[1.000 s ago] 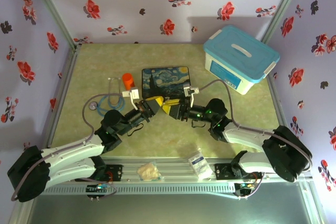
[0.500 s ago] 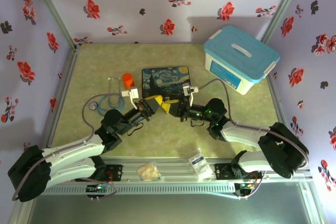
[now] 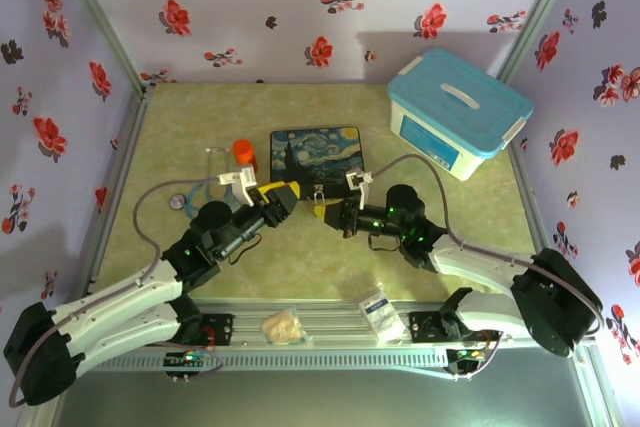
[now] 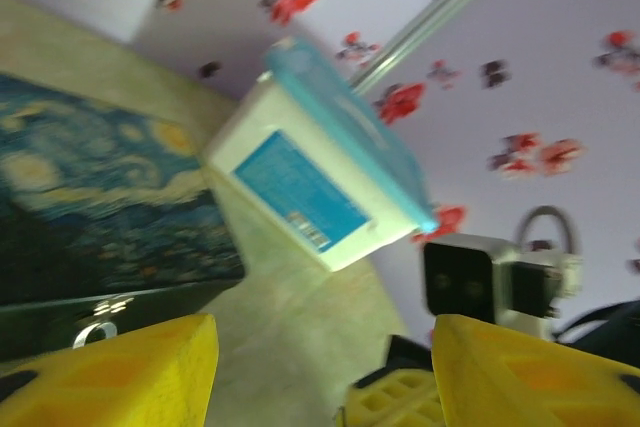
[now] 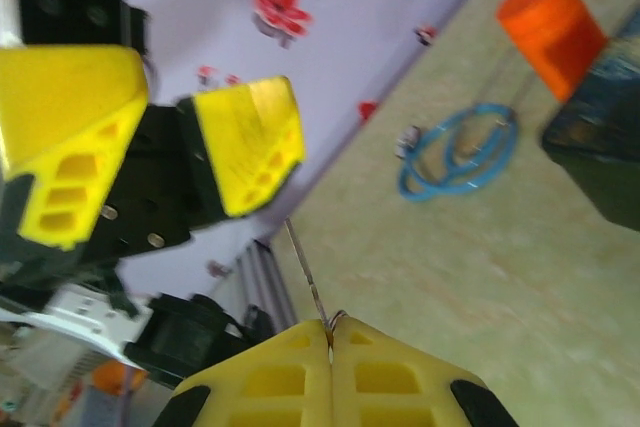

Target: Unlock a padlock with a key

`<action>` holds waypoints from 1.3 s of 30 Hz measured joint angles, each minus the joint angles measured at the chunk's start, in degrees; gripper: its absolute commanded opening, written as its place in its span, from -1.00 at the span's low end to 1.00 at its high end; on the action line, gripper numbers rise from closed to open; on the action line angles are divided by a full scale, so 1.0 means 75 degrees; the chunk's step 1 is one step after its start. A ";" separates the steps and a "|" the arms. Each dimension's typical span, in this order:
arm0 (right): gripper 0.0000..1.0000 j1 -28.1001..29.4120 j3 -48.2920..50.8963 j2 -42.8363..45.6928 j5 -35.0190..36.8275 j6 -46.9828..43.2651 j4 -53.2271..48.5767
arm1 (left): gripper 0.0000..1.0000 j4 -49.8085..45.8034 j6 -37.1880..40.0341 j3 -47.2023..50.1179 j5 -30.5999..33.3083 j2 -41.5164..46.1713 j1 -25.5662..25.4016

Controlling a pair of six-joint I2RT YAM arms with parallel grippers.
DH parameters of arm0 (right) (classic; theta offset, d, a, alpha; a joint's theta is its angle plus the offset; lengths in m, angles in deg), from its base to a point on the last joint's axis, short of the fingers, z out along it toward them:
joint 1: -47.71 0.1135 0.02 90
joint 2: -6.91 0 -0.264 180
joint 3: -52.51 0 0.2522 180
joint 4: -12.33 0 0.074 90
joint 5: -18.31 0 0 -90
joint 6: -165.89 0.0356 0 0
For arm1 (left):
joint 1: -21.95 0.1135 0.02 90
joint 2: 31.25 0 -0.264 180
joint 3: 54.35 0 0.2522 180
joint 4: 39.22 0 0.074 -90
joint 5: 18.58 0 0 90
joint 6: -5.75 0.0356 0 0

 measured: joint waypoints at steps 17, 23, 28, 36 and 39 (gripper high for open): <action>-1.00 -0.0446 -0.0061 0.0857 0.1912 -0.0976 -0.3926 | 0.29 -0.1501 0.1309 -0.1440 -0.0172 -0.4680 -0.0152; -1.00 -0.0446 0.0000 0.1032 0.2171 -0.1090 -0.4299 | 0.19 -0.1195 0.1457 -0.1961 -0.0271 -0.5767 -0.0090; -0.99 -0.0446 0.0099 0.1212 0.2206 -0.1110 -0.4421 | 0.11 -0.1105 0.1454 -0.2025 -0.0274 -0.6283 -0.0015; -0.99 -0.0446 0.0195 0.1317 0.2308 -0.1110 -0.4433 | 0.03 -0.1102 0.1463 -0.2401 -0.0274 -0.6627 0.0017; -0.99 -0.0446 0.0210 0.1282 0.2308 -0.1107 -0.4421 | -0.05 -0.1125 0.1463 -0.2553 -0.0271 -0.6770 0.0044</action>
